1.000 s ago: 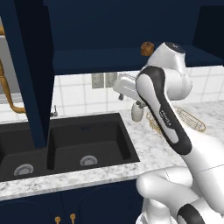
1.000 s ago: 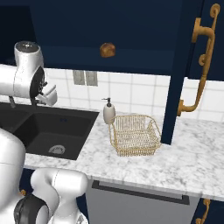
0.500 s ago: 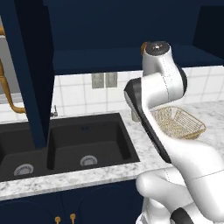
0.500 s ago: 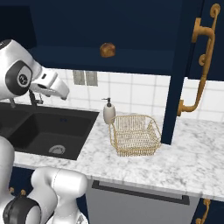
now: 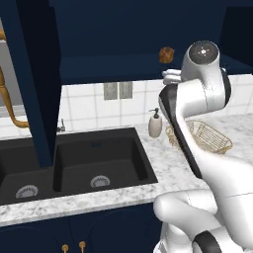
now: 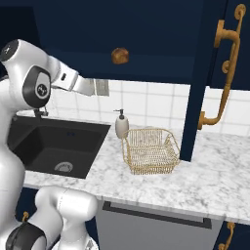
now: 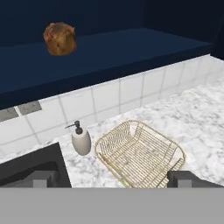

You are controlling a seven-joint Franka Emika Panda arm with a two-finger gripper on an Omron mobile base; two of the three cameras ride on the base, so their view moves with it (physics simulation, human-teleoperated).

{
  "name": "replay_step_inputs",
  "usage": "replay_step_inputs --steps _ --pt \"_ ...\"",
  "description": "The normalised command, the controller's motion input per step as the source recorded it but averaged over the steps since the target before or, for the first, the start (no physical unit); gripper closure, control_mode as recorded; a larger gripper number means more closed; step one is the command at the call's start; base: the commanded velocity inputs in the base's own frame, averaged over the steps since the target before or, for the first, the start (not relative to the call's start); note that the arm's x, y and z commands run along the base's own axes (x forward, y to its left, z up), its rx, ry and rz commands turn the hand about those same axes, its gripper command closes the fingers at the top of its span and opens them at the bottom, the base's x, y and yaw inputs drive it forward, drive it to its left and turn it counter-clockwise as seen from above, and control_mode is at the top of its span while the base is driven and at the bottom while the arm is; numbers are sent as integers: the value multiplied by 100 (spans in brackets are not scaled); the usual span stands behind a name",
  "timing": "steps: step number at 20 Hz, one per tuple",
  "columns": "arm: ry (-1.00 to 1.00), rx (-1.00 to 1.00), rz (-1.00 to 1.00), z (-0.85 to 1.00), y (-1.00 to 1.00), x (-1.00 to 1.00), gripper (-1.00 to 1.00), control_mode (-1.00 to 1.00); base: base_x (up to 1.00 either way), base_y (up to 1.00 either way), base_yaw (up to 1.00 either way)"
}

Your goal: Open the cabinet, pick up the bread from the cabinet and place it in the basket. Then move the basket to the dining counter.

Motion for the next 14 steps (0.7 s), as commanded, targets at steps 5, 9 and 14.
replay_step_inputs --steps 5,9,14 --pt "1 0 14 66 -22 65 -100 -100 0 0 0" --pt "2 -10 22 13 10 52 -100 -100 0 0 0" --pt "3 -10 16 16 0 55 -100 -100 0 0 0"
